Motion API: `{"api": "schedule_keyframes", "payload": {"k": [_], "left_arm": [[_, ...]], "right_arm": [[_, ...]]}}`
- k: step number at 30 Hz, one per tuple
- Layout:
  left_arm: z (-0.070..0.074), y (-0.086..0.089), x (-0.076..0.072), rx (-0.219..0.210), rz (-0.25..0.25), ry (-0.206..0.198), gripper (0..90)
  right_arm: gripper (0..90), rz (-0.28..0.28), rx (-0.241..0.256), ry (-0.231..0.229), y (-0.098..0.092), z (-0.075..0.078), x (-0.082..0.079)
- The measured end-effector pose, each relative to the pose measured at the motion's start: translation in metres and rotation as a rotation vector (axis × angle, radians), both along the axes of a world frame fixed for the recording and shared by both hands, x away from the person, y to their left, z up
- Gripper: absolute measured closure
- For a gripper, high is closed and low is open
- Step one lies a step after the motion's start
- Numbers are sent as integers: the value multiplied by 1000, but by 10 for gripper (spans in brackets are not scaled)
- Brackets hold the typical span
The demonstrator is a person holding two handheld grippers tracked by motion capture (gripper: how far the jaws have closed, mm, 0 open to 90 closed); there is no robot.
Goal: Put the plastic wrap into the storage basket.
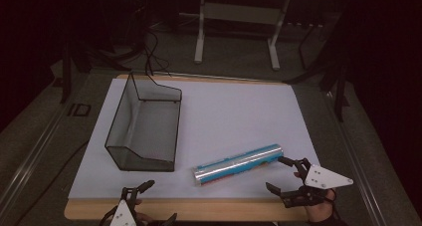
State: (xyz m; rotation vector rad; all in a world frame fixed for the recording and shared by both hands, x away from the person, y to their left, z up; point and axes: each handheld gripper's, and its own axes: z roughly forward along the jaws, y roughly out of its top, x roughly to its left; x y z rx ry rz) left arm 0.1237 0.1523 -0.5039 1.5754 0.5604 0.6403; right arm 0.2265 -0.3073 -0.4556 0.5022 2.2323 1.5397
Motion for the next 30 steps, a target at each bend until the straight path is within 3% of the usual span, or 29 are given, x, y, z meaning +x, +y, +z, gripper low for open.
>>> {"api": "schedule_keyframes", "payload": {"k": [8,11,15,21,25,26,28,30], "left_arm": [[0,-2,0,12,-7,-1,2],[0,-1,0,11,-5,-1,2],[0,0,1,11,-3,0,2],[-1,0,1,12,5,0,2],[0,-1,0,20,-3,-4,2],[0,-1,0,20,-1,-8,1],[0,0,0,13,-8,-6,1],[0,0,0,14,-5,-6,1]], "right_arm": [[141,63,1,8,4,3,0],[145,105,-4,50,8,6,0],[133,174,-89,142,17,12,5],[115,226,-198,209,26,19,17],[143,282,-324,252,33,26,23],[129,307,-342,287,35,27,26],[143,310,-334,294,35,30,31],[132,296,-357,277,37,32,32]]}}
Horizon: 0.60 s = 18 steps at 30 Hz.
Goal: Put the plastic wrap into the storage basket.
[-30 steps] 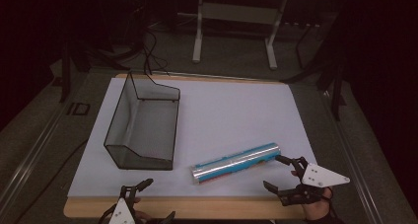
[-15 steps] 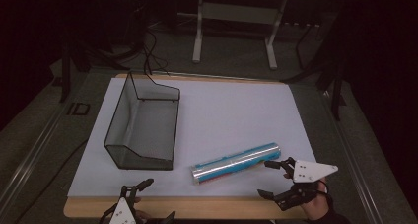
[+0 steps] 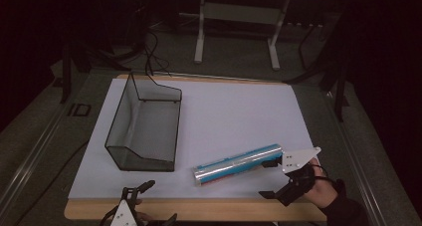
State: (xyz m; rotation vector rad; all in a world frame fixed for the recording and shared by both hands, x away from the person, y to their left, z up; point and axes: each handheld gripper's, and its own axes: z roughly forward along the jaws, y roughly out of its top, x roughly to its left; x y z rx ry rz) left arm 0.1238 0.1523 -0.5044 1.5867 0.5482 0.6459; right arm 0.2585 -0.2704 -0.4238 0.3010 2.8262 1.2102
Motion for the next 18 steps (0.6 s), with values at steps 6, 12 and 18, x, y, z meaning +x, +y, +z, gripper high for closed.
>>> {"api": "schedule_keyframes", "payload": {"k": [6,12,18], "left_arm": [[0,-1,0,-1,-10,5,2],[0,0,1,-2,-14,6,1],[0,-1,1,-2,-24,10,1]], "right_arm": [[148,80,-165,-24,14,0,3],[194,135,-278,22,27,-6,8],[130,113,-442,77,41,-5,11]]}}
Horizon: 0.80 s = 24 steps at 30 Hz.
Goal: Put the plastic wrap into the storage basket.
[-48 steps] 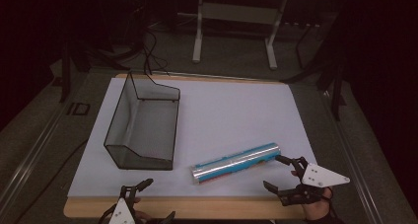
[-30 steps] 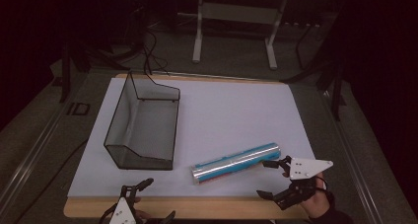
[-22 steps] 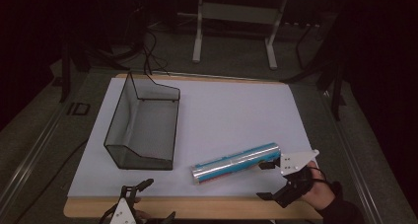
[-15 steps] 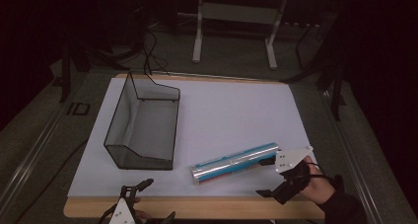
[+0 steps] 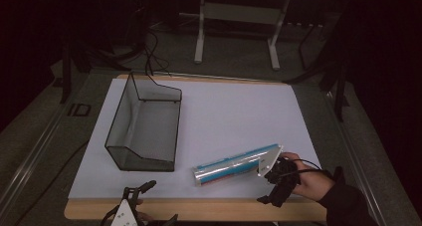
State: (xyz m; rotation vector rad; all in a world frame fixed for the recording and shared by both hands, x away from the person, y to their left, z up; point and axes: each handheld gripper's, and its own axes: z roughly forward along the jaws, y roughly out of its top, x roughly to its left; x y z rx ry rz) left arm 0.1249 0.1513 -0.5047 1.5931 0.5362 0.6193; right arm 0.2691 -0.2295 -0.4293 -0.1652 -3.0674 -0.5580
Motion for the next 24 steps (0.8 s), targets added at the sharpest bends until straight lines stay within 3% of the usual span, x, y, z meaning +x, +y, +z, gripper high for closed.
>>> {"api": "schedule_keyframes", "payload": {"k": [5,8,10,13,15,18,20,24], "left_arm": [[0,-1,0,13,-8,-8,2],[0,-1,0,20,-9,-8,2],[0,-1,0,16,-9,-8,2],[-1,-1,0,8,-13,-2,1],[-1,-1,0,3,-18,2,1],[-1,-1,0,3,-22,3,1],[0,-1,0,2,-22,2,1],[-1,0,0,0,-24,3,1]], "right_arm": [[130,7,-34,37,5,0,5],[115,11,-73,-39,11,1,7],[109,23,-85,-36,12,1,8],[102,44,-150,-33,19,-2,10],[102,57,-167,-72,23,-3,11],[102,72,-183,-80,29,-2,15],[102,97,-181,-116,35,-1,19],[103,114,-172,-141,42,1,30]]}}
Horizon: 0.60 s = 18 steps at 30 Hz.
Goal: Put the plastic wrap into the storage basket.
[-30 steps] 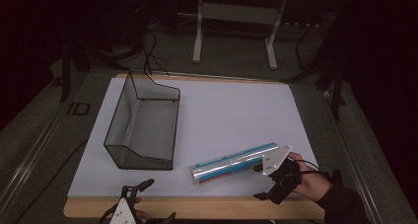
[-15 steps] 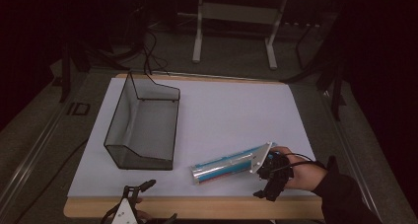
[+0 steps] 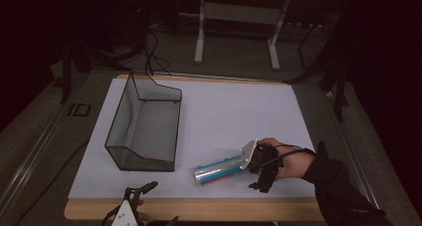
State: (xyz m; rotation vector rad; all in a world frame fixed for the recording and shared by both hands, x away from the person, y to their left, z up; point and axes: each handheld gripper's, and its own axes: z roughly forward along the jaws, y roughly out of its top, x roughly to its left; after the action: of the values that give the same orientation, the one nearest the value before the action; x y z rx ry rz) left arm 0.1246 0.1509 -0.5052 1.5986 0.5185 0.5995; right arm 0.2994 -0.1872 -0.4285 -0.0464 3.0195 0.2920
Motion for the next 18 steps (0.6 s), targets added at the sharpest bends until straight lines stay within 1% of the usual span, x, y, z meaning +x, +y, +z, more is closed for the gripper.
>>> {"api": "schedule_keyframes", "payload": {"k": [4,6,9,11,14,15,16,18], "left_arm": [[0,0,0,1,-1,1,1],[0,-1,1,4,-3,3,1],[0,-1,1,7,-5,4,1],[0,0,0,2,-3,4,1],[0,0,1,0,-6,7,1],[0,0,1,0,-8,9,1],[0,0,1,0,-8,9,1],[-1,0,1,0,-10,10,1]], "right_arm": [[103,25,-1,-33,8,-1,11],[103,43,2,-57,13,-2,16],[106,55,-6,-60,20,-5,23],[106,69,-10,-54,24,-8,26],[116,92,-23,-60,30,-17,30],[130,98,-25,-57,33,-20,31],[130,93,-35,-51,35,-24,32],[131,106,-47,-50,38,-31,34]]}}
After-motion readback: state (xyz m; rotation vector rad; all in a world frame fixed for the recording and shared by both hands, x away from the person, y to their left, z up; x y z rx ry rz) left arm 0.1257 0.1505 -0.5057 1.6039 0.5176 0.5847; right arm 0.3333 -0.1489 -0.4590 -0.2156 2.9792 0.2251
